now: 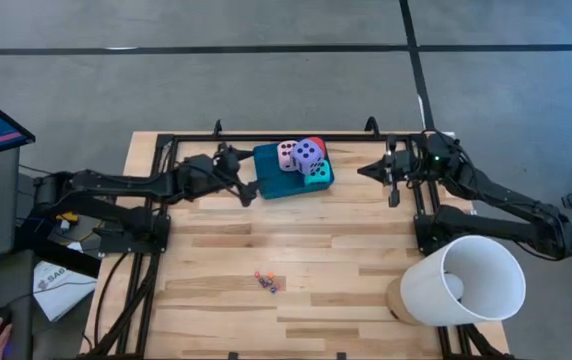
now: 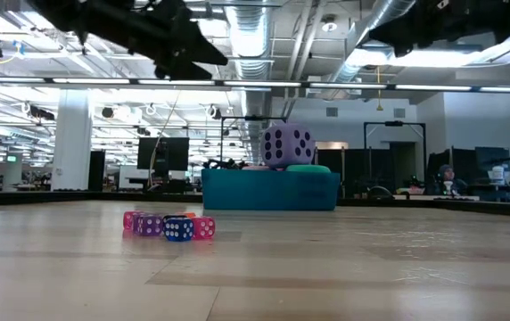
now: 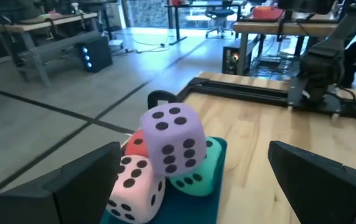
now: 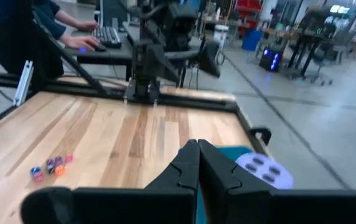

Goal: Pick & Place Dice
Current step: Put the left small red dice into the blue bin

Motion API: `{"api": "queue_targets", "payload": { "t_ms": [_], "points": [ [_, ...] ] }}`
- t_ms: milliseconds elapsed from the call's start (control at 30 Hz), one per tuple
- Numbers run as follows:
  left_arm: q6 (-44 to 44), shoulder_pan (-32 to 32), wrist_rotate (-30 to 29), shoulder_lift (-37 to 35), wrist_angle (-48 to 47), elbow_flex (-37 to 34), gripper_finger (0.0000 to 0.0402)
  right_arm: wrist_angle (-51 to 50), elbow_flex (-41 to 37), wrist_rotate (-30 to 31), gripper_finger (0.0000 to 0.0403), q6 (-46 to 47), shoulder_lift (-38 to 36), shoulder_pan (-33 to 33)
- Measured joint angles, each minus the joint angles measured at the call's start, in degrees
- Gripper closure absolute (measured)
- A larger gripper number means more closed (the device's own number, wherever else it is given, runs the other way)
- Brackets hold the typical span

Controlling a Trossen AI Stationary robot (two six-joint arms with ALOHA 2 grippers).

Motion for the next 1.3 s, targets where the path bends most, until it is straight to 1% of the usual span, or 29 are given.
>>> {"api": "queue_targets", "payload": {
  "t_ms": [133, 333, 467, 667, 1100, 1300],
  "points": [
    [0.0, 0.0, -0.1, -3.4, 2.0, -3.5, 0.0005, 3.1, 0.0, 0.0, 0.0403, 1.2, 0.1, 0.0],
    [0.0, 0.0, 0.1, -5.0, 2.1, -5.9, 0.0005, 3.7, 0.0, 0.0, 0.0403, 1.5, 0.1, 0.0],
    [0.0, 0.0, 0.1, -4.9, 2.0, -6.3, 0.0005, 3.7, 0.0, 0.5, 0.0403, 1.5, 0.1, 0.0],
    [0.0, 0.0, 0.1, -4.9, 2.2, -6.3, 0.0005, 3.9, 0.0, 4.3, 0.0403, 3.6, 0.1, 0.0],
    [0.0, 0.0, -0.1, -4.9, 2.2, -6.3, 0.0005, 6.5, 0.0, 4.5, 0.0403, 4.5, 0.0, 0.0],
    [0.0, 0.0, -0.1, -4.9, 2.2, -6.3, 0.0005, 5.3, 0.0, 5.0, 0.0403, 7.3, 0.1, 0.0]
  ]
}}
